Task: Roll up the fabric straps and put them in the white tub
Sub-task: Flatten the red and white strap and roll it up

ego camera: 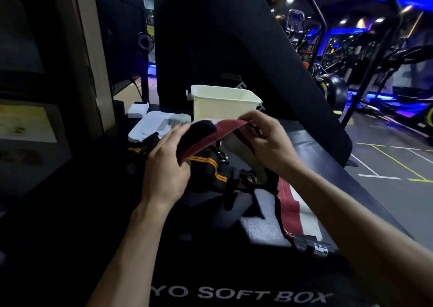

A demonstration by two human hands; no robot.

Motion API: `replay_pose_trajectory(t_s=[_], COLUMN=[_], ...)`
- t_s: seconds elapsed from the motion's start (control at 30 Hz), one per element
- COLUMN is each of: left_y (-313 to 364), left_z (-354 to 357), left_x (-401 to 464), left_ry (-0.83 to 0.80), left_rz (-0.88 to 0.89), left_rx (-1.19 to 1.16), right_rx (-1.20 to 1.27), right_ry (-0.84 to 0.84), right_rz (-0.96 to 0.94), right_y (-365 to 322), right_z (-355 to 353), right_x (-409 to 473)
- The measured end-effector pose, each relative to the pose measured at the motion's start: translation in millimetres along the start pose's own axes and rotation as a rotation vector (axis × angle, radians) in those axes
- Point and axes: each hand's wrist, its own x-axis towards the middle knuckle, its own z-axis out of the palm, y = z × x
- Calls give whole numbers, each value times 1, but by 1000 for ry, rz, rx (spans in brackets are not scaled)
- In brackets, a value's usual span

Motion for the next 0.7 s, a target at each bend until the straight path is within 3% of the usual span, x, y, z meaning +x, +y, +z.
replay_pose_trajectory(t_s=[0.13, 0.3, 0.5, 0.7], left_y=[-14, -19, -26, -30], left_z=[0, 3, 1, -8], left_x=[3, 6, 7, 4], left_ry=[-3, -36, -50, -287], left_rz=[-157, -281, -289, -253], left_rx=[31, 16, 162, 115], right_rx=[-30, 21, 67, 277], right_ry=[-21, 68, 130, 188], right_rz=[24, 82, 168, 346], right_y=[-2, -7, -11, -12], right_z=[-2, -2, 0, -2], right_x=[9, 15, 19, 22])
